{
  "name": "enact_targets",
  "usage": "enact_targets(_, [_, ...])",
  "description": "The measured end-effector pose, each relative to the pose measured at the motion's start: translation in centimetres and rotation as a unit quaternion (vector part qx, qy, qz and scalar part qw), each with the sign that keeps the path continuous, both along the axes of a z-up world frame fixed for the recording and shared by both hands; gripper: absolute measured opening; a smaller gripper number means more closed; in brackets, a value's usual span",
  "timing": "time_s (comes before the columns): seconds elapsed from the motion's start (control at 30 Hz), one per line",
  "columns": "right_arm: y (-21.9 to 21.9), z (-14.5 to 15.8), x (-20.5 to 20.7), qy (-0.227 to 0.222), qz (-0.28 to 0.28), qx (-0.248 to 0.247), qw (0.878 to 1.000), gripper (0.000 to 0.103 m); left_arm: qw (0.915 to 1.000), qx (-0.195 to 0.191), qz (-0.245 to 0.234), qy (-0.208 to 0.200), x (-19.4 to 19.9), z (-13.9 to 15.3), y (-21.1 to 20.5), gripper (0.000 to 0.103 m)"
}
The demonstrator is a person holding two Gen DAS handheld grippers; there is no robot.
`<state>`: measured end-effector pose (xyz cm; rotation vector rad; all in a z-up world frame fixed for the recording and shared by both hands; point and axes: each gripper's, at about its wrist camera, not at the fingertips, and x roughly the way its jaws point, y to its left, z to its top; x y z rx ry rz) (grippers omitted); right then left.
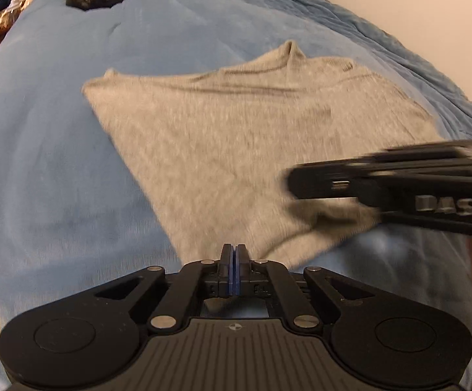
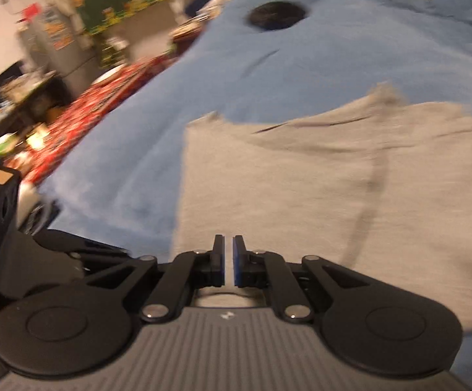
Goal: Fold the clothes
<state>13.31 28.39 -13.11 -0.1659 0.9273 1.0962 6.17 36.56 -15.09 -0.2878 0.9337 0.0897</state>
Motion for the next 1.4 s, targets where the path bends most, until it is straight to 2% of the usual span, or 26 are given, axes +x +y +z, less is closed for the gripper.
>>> enact_targets(0.2, [-0.6, -1.8, -0.8, 0.010, 0.028, -0.049, 0.998, 0.004, 0.9997, -0.004, -0.006, 0.025, -2.2, 0.2, 0.3, 0.003])
enact_targets(0.3, [-2.1, -0.7, -0.7, 0.024, 0.019, -0.045, 0.999, 0.004, 0.9998, -0.020, 0.008, 0.005, -2.8, 1.6, 1.6, 0.002])
enact_targets(0.4, [-1.8, 0.7, 0.2, 0.027, 0.010, -0.028, 0.999, 0.005, 0.9976, -0.047, 0.041, -0.028, -2.3, 2.8, 3.6, 0.002])
enact_targets(0.47, [-0.7, 1.4, 1.0, 0.021, 0.005, -0.017, 1.000, 0.005, 0.9950, -0.053, 0.068, -0.050, -1.2, 3.2, 5.1, 0.002])
enact_targets(0.57, [0.6, 2.1, 2.1, 0.017, -0.001, -0.005, 1.000, 0.006, 0.9894, -0.036, 0.117, -0.077, 1.1, 3.2, 8.0, 0.002])
enact_targets(0.67, [2.0, 2.5, 3.1, 0.005, -0.002, -0.004, 1.000, 0.006, 0.9810, -0.044, 0.164, -0.093, 3.5, 2.7, 11.2, 0.002])
enact_targets(0.73, [3.0, 2.5, 3.7, 0.000, -0.004, -0.005, 1.000, 0.007, 0.9800, -0.043, 0.172, -0.091, 4.7, 2.4, 12.0, 0.002])
enact_targets(0.83, [4.0, 2.4, 4.5, 0.003, -0.011, -0.003, 1.000, 0.008, 0.9812, -0.042, 0.170, -0.081, 5.7, 1.9, 12.2, 0.002])
enact_targets(0.93, [4.4, 2.1, 4.8, 0.007, -0.016, -0.004, 1.000, 0.008, 0.9821, -0.039, 0.172, -0.065, 5.1, 1.3, 11.4, 0.002])
enact_targets(1.13, [4.2, 1.3, 4.5, 0.014, -0.013, -0.016, 1.000, 0.008, 0.9743, -0.070, 0.198, -0.081, 1.6, 2.8, 9.2, 0.002])
enact_targets(1.23, [3.8, 0.7, 4.4, 0.022, -0.020, -0.020, 0.999, 0.008, 0.9725, -0.089, 0.198, -0.085, 1.2, 2.9, 8.2, 0.002])
enact_targets(1.3, [3.5, 0.4, 4.4, 0.026, -0.026, -0.023, 0.999, 0.008, 0.9737, -0.095, 0.194, -0.072, 1.6, 2.1, 8.0, 0.002])
enact_targets(1.4, [3.2, 0.4, 4.3, 0.026, -0.029, -0.024, 0.999, 0.008, 0.9786, -0.067, 0.191, -0.038, 1.5, 0.3, 7.3, 0.005])
